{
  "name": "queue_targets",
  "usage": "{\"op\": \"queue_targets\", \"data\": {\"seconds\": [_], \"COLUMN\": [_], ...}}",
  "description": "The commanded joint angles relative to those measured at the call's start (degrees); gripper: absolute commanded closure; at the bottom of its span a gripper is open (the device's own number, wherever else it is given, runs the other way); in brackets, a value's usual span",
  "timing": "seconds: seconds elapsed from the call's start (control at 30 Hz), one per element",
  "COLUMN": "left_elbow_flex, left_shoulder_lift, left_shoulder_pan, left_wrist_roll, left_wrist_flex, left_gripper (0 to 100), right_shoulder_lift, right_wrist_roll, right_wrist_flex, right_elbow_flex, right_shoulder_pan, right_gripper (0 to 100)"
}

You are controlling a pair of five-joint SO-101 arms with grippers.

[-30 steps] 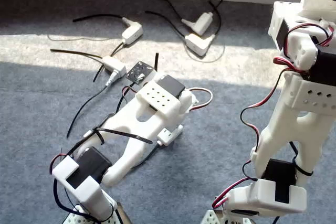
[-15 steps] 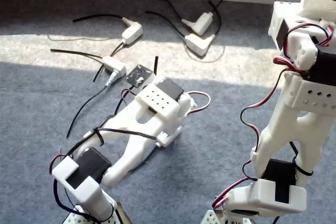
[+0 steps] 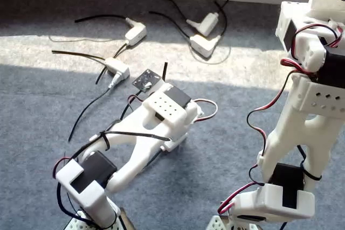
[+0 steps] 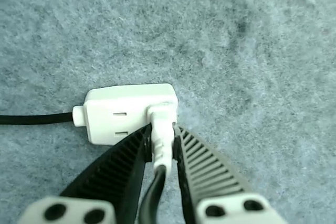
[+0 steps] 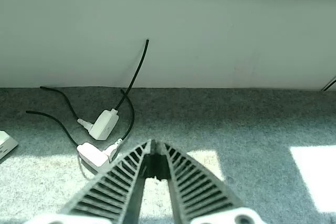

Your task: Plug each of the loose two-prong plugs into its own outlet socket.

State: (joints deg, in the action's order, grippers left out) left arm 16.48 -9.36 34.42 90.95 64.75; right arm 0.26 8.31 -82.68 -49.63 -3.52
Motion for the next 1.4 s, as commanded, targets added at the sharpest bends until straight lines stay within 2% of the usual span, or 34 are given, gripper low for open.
{"op": "queue_targets", "data": {"seconds": [0.0, 0.1, 0.27, 0.7, 0.77, 0.87, 1.0, 1.1, 1.37], "left_elbow_flex": [-2.68, -5.41, -13.14, -31.34, -33.98, -36.97, -38.55, -38.55, -43.74], "left_shoulder_lift": [-8.92, -13.93, -17.89, -32.31, -34.33, -36.79, -37.85, -37.76, -36.79], "left_shoulder_pan": [-0.92, -2.24, -2.51, -8.13, -8.13, -8.13, -8.13, -8.13, -10.15], "left_wrist_roll": [-3.87, -6.77, -10.02, -33.49, -36.57, -40.62, -39.03, -36.75, -37.01], "left_wrist_flex": [-0.18, 1.49, 13.19, 28.31, 29.71, 32.88, 34.90, 34.99, 35.69], "left_gripper": [99, 99, 99, 99, 96, 85, 69, 61, 59], "right_shoulder_lift": [-0.22, -0.22, -0.22, -0.22, -0.22, -0.31, -0.31, -0.31, -0.31], "right_wrist_roll": [-0.53, -0.53, -0.53, -0.62, -0.62, -0.62, -0.62, -0.62, -0.62], "right_wrist_flex": [1.10, 1.10, 1.10, 1.10, 1.10, 1.10, 1.10, 1.10, 1.10], "right_elbow_flex": [-1.54, -1.54, -1.54, -1.54, -1.54, -1.54, -1.54, -1.54, -1.54], "right_shoulder_pan": [-0.31, -0.31, -0.31, -0.31, -0.31, -0.31, -0.31, -0.31, -0.31], "right_gripper": [99.2, 99.2, 99.2, 99.2, 99.2, 99.2, 99.2, 99.2, 99.2]}}
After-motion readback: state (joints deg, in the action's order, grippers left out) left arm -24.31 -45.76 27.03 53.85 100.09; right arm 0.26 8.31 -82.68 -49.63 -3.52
